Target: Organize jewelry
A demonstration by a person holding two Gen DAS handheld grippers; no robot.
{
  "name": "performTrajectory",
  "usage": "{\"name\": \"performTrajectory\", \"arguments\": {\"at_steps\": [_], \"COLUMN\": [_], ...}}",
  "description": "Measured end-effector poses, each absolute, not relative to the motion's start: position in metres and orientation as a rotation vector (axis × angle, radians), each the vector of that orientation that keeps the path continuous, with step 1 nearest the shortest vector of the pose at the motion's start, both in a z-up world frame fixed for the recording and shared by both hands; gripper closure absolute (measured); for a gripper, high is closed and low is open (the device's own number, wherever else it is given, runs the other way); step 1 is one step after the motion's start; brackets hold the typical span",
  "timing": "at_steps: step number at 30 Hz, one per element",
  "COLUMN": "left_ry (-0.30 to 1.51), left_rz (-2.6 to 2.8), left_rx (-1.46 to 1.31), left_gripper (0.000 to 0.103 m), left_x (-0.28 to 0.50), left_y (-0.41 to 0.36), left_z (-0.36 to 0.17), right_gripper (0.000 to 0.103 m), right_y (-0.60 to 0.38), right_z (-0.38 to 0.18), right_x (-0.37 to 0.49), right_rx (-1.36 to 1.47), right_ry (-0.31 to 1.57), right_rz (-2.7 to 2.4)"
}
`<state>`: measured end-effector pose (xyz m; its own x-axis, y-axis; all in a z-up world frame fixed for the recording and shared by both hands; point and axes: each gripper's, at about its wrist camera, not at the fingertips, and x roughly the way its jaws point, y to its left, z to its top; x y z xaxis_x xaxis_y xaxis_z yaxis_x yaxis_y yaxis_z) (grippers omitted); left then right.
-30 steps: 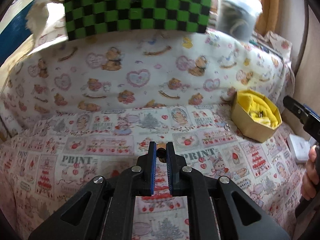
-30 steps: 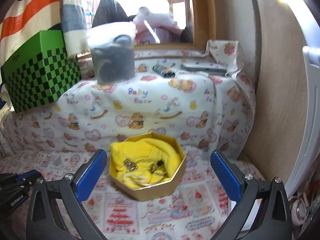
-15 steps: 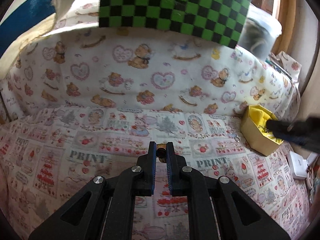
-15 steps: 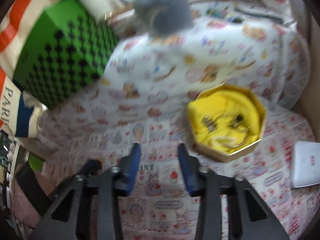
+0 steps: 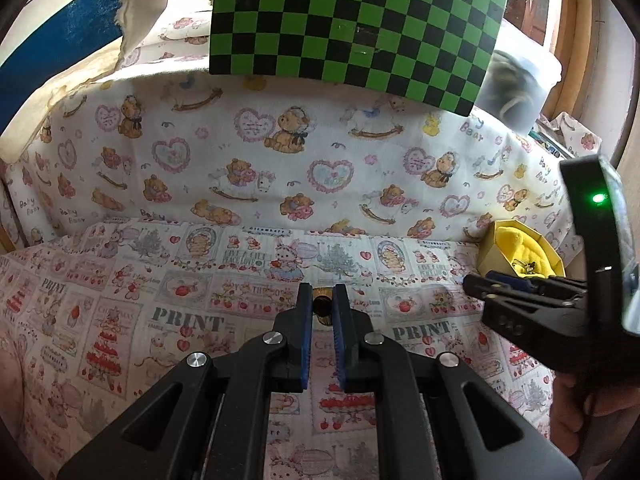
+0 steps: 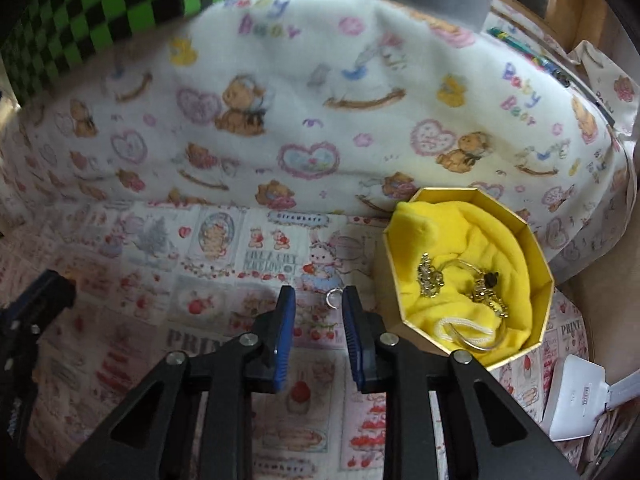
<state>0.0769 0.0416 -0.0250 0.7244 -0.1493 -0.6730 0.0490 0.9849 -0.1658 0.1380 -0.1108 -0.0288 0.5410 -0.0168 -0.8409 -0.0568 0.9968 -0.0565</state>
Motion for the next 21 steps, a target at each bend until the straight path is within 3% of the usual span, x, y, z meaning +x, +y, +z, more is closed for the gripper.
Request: {"name": "performTrajectory", "arguments": {"at_steps": [11,17,21], "left_ry": [0.730,0.728,0.725], "left_rz": [-0.104,-0.098,-0.091], "left_rx": [-0.124,-0.138,-0.150], "left_gripper": [0.094,0.094,0.094], "left_x": [0.072,0.072,0.071], "left_y": [0.039,0.043,0.045], "left_z": [-0.020,-0.019,-0.019], "right_gripper": [0.095,0.098,0.098], "right_y": [-0.131,-0.132,-0.131], "right_z": [-0.042,-0.041,-0.024], "right_x": [0.153,0.157,0.149], "right_rx": [0.019,0.082,0.035], "right_ry": [1.033,1.067,0.988], "right_rz": [0.054,0.162,0.114]}}
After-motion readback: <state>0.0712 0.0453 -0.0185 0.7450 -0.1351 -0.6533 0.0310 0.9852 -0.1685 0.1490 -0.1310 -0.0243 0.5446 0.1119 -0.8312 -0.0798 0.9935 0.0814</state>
